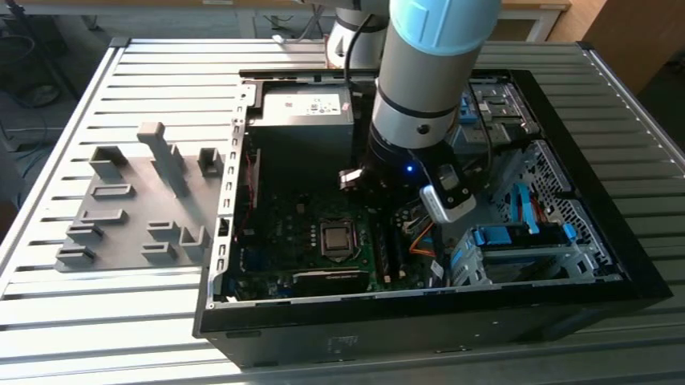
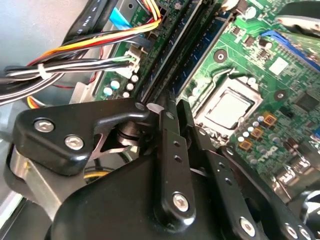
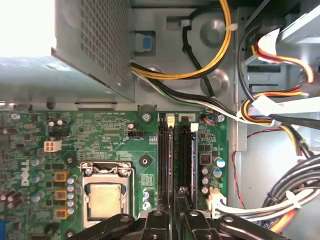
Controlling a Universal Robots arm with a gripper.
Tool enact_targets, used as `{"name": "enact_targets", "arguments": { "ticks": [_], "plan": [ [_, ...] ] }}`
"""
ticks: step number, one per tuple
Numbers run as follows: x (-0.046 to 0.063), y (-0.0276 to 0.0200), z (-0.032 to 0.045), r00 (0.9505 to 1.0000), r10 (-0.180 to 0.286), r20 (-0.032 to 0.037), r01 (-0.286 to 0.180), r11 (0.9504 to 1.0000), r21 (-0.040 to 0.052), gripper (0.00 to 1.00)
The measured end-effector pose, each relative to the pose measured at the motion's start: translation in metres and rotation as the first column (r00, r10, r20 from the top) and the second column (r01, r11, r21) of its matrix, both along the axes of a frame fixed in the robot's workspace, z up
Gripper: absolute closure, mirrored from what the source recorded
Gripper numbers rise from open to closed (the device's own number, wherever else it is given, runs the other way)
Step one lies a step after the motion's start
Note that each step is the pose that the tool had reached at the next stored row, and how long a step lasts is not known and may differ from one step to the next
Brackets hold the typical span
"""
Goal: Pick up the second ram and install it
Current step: 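Press down the second ram until it locks into place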
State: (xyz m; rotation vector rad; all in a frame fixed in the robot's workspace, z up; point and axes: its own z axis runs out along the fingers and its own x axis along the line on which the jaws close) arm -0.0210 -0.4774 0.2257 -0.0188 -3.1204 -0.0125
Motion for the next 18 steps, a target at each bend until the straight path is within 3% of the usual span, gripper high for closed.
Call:
{"name": "enact_targets", "arguments": {
  "ticks": [2, 8, 18],
  "plan": [
    [0.0000, 0.0000, 0.0031, 1.0000, 0.000, -0.0003, 0.000, 1.0000, 0.0000, 0.87],
    [0.0000, 0.0000, 0.0042, 1.0000, 0.000, -0.0005, 0.000, 1.0000, 0.0000, 0.89],
    [0.0001, 0.0000, -0.0033, 1.0000, 0.000, -0.0005, 0.000, 1.0000, 0.0017, 0.89]
  ]
}}
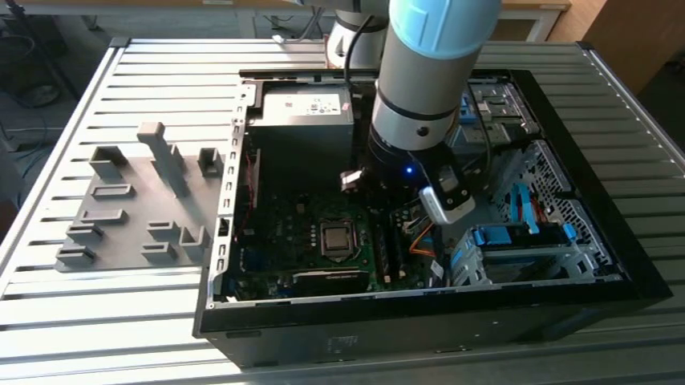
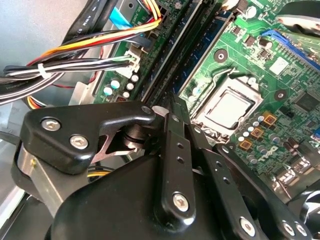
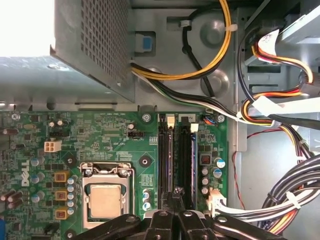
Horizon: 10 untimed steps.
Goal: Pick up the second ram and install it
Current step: 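Press down the second ram until it locks into place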
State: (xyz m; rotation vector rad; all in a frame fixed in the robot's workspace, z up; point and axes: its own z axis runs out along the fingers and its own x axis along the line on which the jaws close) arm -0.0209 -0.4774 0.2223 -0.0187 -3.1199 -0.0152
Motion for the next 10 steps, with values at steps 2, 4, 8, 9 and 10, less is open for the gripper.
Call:
{"name": "enact_targets", "arguments": {
  "ticks": [2, 4, 8, 9, 10],
  "plan": [
    [0.0000, -0.0001, -0.0016, 1.0000, 0.000, -0.0002, 0.000, 1.0000, -0.0004, 0.89],
    [0.0000, -0.0001, -0.0027, 1.0000, 0.000, -0.0004, 0.000, 1.0000, -0.0007, 0.89],
    [0.0000, 0.0000, -0.0055, 1.0000, 0.000, -0.0001, 0.000, 1.0000, 0.0005, 0.89],
    [0.0000, -0.0001, -0.0062, 1.0000, 0.000, -0.0002, 0.000, 1.0000, 0.0001, 0.89],
    [0.0000, -0.0001, -0.0068, 1.0000, 0.000, -0.0004, 0.000, 1.0000, 0.0002, 0.89]
  ]
}}
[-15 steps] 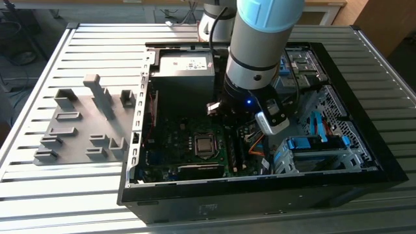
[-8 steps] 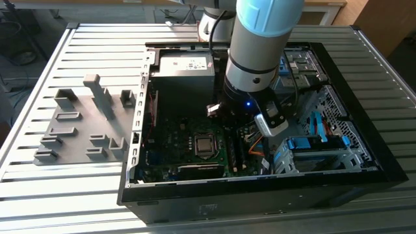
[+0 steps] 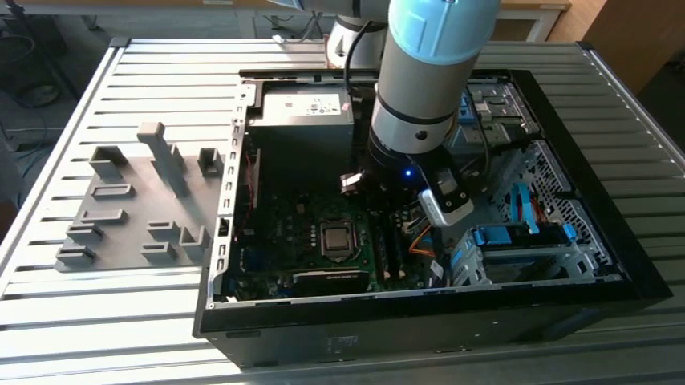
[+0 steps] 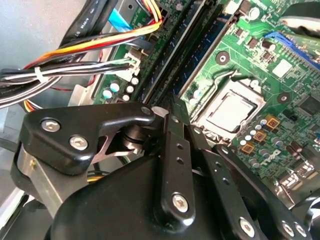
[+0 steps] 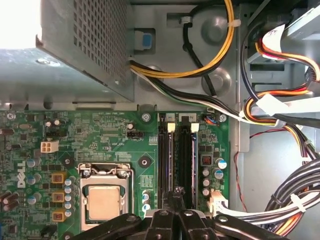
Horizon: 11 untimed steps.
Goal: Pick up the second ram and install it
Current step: 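Press down the second ram until it locks into place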
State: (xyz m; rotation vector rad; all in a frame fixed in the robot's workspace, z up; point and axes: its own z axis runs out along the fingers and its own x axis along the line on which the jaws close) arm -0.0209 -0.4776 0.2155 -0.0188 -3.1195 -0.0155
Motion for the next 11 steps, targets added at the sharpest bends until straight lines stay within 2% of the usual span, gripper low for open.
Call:
{"name": "enact_targets", "arguments": {
  "ticks": [3, 5, 9, 11],
  "plan": [
    [0.000, 0.0001, 0.0000, 1.0000, 0.000, 0.0003, 0.000, 1.0000, 0.0012, 0.89],
    [0.000, 0.0005, 0.0029, 1.0000, 0.000, 0.0011, 0.000, 1.0000, 0.0046, 0.89],
    [0.000, 0.0002, 0.0177, 1.0000, 0.000, -0.0007, 0.000, 1.0000, 0.0018, 0.89],
    [0.000, 0.0002, 0.0228, 1.0000, 0.000, -0.0009, 0.000, 1.0000, 0.0016, 0.89]
  ]
}}
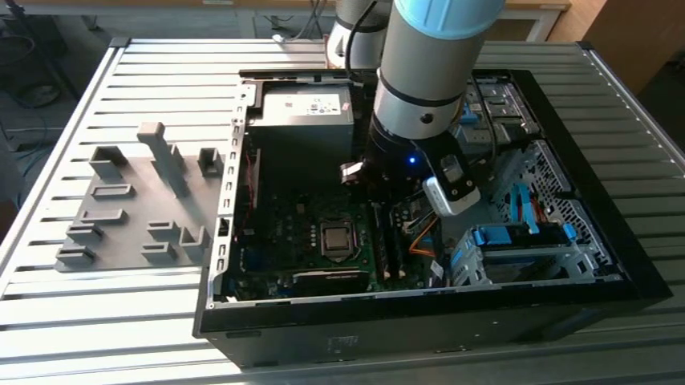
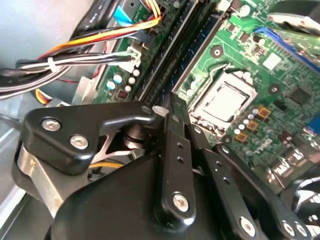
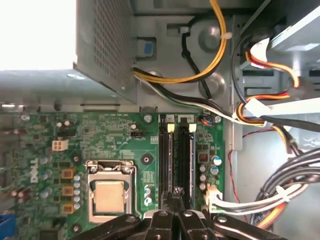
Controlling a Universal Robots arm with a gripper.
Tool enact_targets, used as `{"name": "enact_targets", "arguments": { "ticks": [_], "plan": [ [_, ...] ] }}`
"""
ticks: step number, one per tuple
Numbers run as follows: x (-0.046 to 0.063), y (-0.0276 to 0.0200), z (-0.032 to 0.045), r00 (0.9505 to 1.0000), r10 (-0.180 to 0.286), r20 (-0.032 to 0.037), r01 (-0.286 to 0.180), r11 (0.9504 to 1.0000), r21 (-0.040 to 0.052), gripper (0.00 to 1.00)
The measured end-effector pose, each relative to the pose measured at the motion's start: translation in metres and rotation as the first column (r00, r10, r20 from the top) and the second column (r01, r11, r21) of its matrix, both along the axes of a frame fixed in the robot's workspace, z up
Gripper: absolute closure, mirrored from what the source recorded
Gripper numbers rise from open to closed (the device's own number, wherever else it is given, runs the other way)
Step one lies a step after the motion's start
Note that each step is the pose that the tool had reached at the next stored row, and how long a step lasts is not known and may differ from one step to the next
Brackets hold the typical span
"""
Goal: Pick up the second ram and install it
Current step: 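Press down the second ram until it locks into place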
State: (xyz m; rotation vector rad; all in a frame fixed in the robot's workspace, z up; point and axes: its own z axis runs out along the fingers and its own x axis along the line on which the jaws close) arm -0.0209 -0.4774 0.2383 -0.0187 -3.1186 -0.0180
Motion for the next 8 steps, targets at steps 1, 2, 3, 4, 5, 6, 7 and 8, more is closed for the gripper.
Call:
{"name": "enact_targets", "arguments": {
  "ticks": [1, 2, 3, 4, 5, 6, 7, 8],
  "plan": [
    [0.0000, 0.0000, 0.0001, 1.0000, 0.000, 0.0000, 0.000, 1.0000, 0.0001, 0.89],
    [0.0000, 0.0000, 0.0001, 1.0000, 0.000, 0.0000, 0.000, 1.0000, 0.0001, 0.89],
    [0.0000, 0.0000, 0.0001, 1.0000, 0.000, 0.0000, 0.000, 1.0000, 0.0001, 0.89],
    [0.0000, 0.0000, 0.0001, 1.0000, 0.000, 0.0000, 0.000, 1.0000, 0.0001, 0.89],
    [0.0000, 0.0000, 0.0002, 1.0000, 0.000, 0.0000, 0.000, 1.0000, 0.0000, 0.89],
    [0.0000, 0.0000, 0.0002, 1.0000, 0.000, 0.0000, 0.000, 1.0000, 0.0000, 0.89],
    [0.0000, 0.0000, 0.0002, 1.0000, 0.000, 0.0000, 0.000, 1.0000, 0.0000, 0.89],
    [0.0000, 0.0000, 0.0002, 1.0000, 0.000, 0.0000, 0.000, 1.0000, 0.0000, 0.89]
  ]
}}
